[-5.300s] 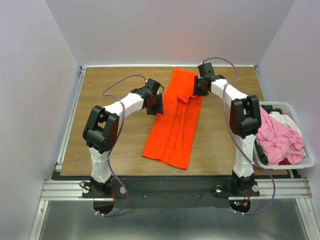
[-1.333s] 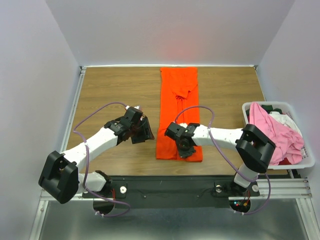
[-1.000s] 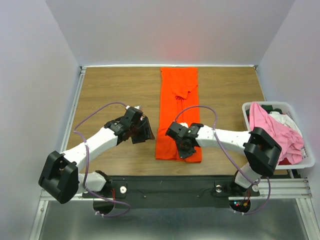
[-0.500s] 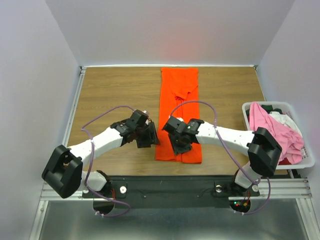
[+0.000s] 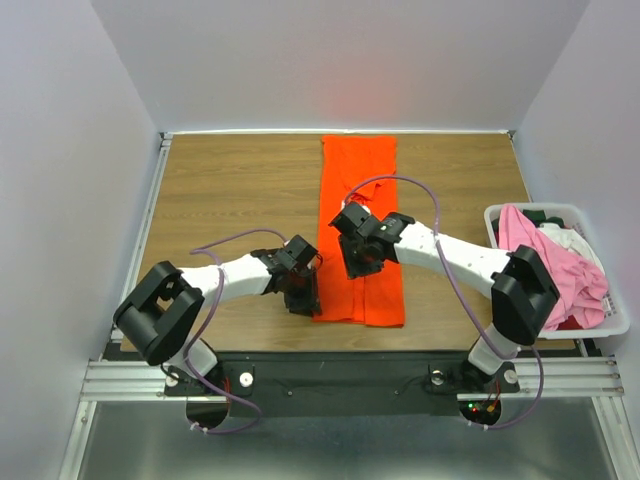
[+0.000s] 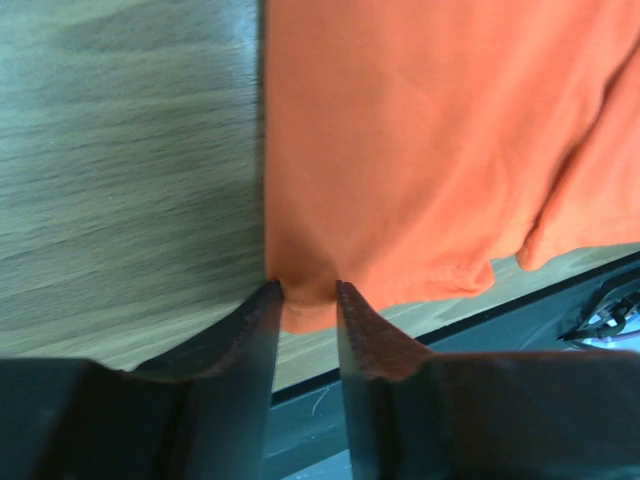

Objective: Fold and stack the t-shirts
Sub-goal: Fold the tshirt

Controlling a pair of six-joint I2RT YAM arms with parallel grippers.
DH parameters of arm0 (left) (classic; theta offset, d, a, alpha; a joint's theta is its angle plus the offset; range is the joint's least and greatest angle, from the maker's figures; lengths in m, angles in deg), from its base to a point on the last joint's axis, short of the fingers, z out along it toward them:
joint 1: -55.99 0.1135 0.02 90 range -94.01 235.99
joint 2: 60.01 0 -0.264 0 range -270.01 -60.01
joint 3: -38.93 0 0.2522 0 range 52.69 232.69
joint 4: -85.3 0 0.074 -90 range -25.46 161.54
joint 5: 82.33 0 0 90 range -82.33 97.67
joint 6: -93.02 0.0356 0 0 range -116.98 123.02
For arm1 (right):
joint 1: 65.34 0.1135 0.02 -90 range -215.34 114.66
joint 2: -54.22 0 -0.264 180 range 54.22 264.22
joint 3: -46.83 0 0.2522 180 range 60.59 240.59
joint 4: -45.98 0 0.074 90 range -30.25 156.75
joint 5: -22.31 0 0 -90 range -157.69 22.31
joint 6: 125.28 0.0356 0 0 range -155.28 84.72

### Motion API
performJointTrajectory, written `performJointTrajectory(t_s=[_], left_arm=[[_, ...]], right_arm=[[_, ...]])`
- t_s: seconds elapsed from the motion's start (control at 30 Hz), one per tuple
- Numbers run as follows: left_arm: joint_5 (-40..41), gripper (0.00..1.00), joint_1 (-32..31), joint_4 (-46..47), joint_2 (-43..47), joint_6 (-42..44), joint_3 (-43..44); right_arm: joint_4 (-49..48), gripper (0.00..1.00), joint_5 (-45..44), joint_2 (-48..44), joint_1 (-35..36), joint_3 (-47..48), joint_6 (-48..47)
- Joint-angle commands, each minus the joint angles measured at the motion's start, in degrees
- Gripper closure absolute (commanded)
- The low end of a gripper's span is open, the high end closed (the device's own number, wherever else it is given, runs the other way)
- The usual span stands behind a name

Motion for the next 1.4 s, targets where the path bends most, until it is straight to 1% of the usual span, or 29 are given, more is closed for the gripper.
performJointTrajectory(t_s=[0.0, 0.13, 0.2, 0.37, 0.4, 0.43, 0.47, 0.5, 0.53, 0.6, 0.67, 0.8, 0.9, 1.2, 1.37], left_arm=[[-0.6, 0.65, -1.0, -2.1, -0.1, -0.6, -0.5], [-0.9, 0.67, -2.2, -3.3, 0.5, -1.9, -1.5], [-0.9, 0.70, -2.6, -4.1, 1.2, -2.3, -2.1], [-0.1, 0.70, -3.0, -6.3, 3.3, -2.7, -1.9], [0.7, 0.62, -2.9, -7.8, 3.8, -2.7, -1.2], [1.6, 0.57, -2.9, -8.9, 4.5, -2.7, -0.5], [3.2, 0.51, -2.9, -9.9, 6.0, -2.7, 1.5], [3.9, 0.43, -2.9, -10.7, 6.9, -2.9, 2.4], [5.2, 0.37, -2.9, -11.8, 8.8, -3.4, 3.7], [5.8, 0.33, -2.5, -11.9, 10.2, -3.8, 4.0], [4.7, 0.31, -1.6, -11.2, 10.8, -3.8, 3.3], [1.2, 0.31, -0.8, -6.7, 9.0, -3.8, 0.6], [-0.9, 0.32, -0.8, -4.3, 6.4, -3.1, 0.6], [-2.8, 0.40, -1.5, -2.8, 1.2, -1.3, 1.3], [-2.8, 0.41, -2.1, -2.8, 0.0, -0.8, -0.2]], right_arm=[[-1.6, 0.61, -1.3, -3.3, -2.4, -2.1, -1.5], [-2.1, 0.62, -1.1, -6.8, -6.0, -5.9, -1.7], [-2.5, 0.62, -0.7, -8.7, -7.3, -8.1, -1.6], [-2.6, 0.61, 0.4, -12.4, -9.9, -12.7, -1.0], [-2.6, 0.61, 0.8, -13.3, -10.2, -13.4, -0.8], [-2.5, 0.61, 1.1, -14.9, -10.8, -14.2, -0.5], [-2.5, 0.58, 2.0, -16.0, -11.1, -15.7, 0.1], [-2.5, 0.55, 2.8, -16.8, -11.6, -16.8, 0.4], [-2.4, 0.49, 4.7, -19.0, -12.6, -18.8, 1.2], [-2.3, 0.46, 6.2, -21.1, -13.5, -21.2, 2.2], [-1.6, 0.46, 7.6, -23.9, -14.6, -23.7, 3.5], [-1.5, 0.46, 9.3, -26.7, -16.2, -29.4, 4.4], [-1.5, 0.47, 12.5, -27.7, -16.7, -32.4, 5.0], [-1.7, 0.50, 16.3, -28.4, -17.2, -36.4, 6.6], [-2.8, 0.51, 17.1, -28.1, -17.1, -38.7, 6.6]])
